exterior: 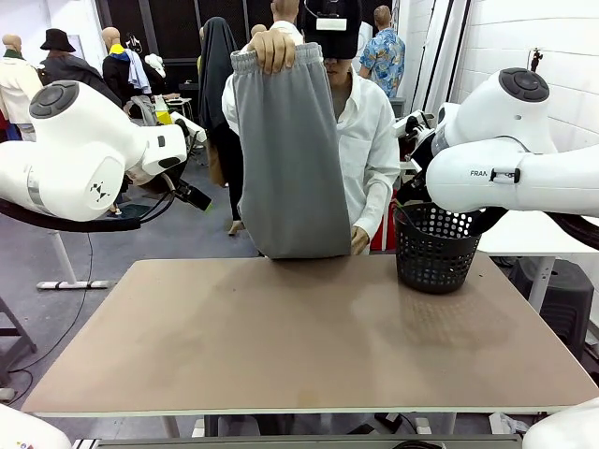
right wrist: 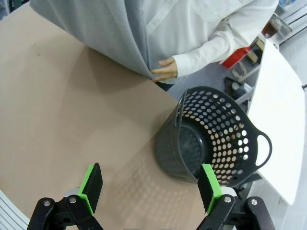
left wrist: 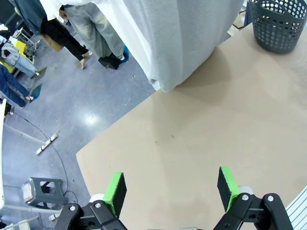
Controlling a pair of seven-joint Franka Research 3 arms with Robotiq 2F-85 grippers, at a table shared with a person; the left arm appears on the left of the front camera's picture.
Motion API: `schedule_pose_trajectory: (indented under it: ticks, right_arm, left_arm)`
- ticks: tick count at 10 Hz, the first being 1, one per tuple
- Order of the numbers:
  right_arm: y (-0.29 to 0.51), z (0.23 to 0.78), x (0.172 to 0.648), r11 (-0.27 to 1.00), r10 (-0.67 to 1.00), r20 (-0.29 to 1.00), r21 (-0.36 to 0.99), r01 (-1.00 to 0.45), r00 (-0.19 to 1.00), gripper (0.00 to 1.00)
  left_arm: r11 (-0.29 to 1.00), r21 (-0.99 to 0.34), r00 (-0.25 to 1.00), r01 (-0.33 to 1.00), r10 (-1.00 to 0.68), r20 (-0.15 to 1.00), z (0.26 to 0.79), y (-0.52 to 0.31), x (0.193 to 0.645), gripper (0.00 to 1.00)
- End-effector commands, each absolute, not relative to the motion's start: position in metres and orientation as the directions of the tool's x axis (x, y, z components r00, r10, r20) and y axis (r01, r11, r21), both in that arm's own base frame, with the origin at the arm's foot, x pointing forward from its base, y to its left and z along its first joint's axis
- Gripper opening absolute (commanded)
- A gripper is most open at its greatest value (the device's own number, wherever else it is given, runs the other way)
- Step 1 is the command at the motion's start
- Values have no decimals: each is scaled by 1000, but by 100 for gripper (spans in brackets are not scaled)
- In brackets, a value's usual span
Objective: Fold the training pants.
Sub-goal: Grab both ends of the Training pants handed by a person.
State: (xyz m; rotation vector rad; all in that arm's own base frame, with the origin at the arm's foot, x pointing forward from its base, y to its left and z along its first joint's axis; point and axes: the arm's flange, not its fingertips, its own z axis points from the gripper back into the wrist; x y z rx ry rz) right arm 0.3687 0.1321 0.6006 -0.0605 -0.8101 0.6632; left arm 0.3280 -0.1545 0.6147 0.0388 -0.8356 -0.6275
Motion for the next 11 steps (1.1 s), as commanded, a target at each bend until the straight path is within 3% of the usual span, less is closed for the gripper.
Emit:
schedule_pose_trajectory:
  ticks: [1,11]
  right_arm:
    - [132,601,369,797,572,652,-297,-526,498,100]
    - [132,601,369,797,572,652,-297,-526,498,100]
  left_arm:
    - [817,278,500,505,-539,678,615,-154,328,100]
    - [817,278,500,505,-539,678,615,-154,328,100]
